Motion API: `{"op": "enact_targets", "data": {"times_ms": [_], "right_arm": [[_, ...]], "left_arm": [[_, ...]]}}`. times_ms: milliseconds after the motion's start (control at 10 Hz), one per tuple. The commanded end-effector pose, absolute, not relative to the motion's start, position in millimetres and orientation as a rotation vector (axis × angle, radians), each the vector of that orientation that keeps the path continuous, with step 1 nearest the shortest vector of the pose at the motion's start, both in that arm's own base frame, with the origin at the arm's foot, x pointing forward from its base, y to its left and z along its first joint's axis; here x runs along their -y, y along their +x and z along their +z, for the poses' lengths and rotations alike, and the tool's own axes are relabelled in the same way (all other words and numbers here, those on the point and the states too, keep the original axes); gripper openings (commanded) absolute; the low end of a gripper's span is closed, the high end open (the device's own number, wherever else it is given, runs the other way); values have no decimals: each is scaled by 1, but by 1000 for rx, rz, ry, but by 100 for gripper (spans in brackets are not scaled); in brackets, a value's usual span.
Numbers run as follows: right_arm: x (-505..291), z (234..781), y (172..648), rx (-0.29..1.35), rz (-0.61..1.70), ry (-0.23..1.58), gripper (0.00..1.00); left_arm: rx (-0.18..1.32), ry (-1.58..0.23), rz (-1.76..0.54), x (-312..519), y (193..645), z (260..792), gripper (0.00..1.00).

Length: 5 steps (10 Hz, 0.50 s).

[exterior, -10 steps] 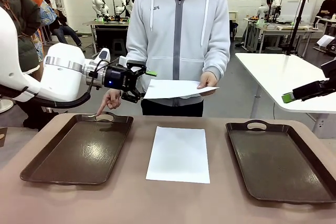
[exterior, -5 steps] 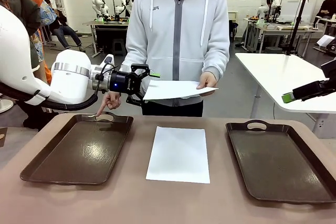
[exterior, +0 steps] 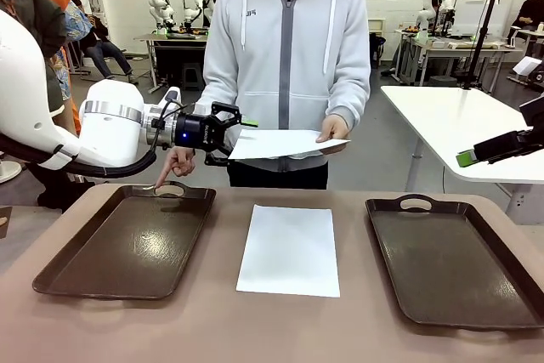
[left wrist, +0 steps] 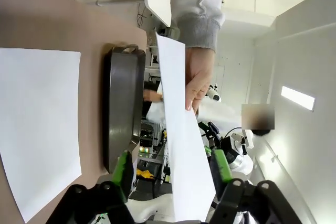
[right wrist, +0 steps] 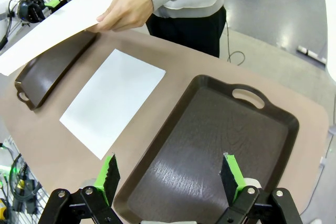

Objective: Sort the A4 documents.
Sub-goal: Receive the A4 Paper.

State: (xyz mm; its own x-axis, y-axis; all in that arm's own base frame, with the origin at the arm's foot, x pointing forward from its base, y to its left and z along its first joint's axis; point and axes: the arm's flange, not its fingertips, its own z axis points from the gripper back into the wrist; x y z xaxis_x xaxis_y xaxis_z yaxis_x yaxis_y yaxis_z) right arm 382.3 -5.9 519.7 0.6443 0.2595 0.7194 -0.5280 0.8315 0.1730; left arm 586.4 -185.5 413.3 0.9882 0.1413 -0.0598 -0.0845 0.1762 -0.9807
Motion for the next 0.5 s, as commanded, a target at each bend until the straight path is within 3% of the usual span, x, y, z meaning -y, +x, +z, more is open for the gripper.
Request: {"op": "enact_targets", "data": {"times_ms": [0,100,200,300,400], "right_arm": [[7,518,383,747,466,405,100],[7,518,383,747,466,405,100],[7,518,383,747,466,405,100],[7,518,383,747,466,405,100],[7,518,383,747,466,405,100]], "left_arm": [[74,-1425,149,184,582,412,75],[82,-1425,151,183,581,413,40],[82,-1423,150,183,581,413,55],[81,-1423,148,182,581,413,20],[78,-1425,148,181,580,413,36]]}}
